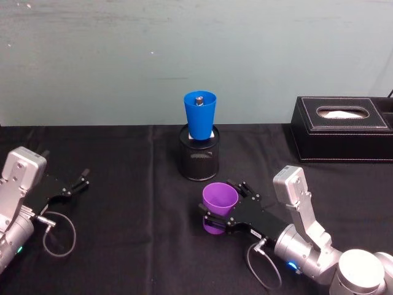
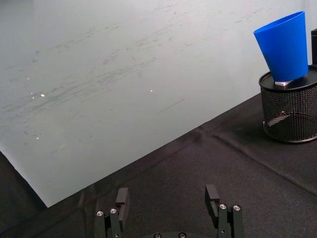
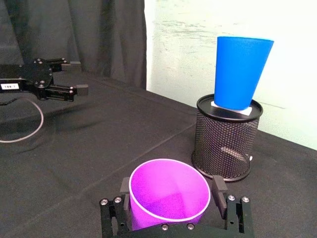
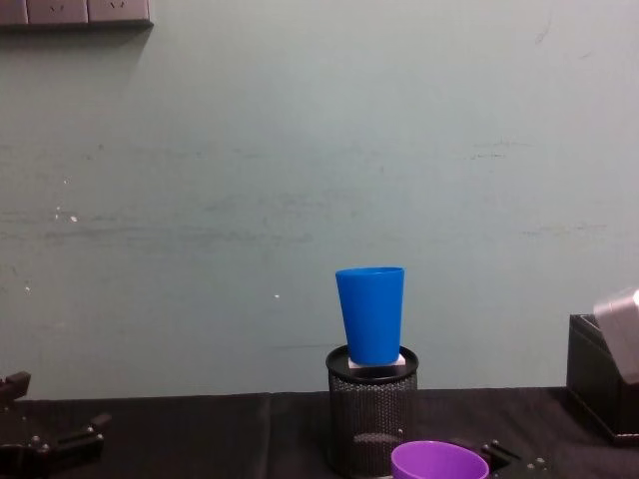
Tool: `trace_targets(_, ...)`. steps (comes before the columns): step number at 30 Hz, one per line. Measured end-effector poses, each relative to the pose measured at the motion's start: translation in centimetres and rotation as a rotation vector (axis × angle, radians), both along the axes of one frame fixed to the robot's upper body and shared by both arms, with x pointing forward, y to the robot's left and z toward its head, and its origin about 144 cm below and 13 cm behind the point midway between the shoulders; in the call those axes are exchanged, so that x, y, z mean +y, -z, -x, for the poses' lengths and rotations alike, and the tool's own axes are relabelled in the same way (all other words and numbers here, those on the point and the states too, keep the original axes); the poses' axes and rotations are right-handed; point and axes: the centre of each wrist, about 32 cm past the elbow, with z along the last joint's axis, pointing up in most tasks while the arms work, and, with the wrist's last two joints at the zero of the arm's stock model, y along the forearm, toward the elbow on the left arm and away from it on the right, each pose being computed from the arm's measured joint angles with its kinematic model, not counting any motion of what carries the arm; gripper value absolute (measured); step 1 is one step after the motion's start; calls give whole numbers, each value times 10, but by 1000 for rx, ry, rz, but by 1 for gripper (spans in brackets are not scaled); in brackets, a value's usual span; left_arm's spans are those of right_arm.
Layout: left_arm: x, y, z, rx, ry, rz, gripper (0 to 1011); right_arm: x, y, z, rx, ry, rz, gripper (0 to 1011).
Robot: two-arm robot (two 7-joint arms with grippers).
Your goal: Pick up one cup with a gripper and tap it against the other cup.
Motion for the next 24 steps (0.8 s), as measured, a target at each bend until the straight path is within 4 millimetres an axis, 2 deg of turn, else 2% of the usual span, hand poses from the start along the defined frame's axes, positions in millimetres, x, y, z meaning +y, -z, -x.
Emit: trace_targets(24,0,0,0,0,0,0,1000,3,1,1,4,-19,-31,1003)
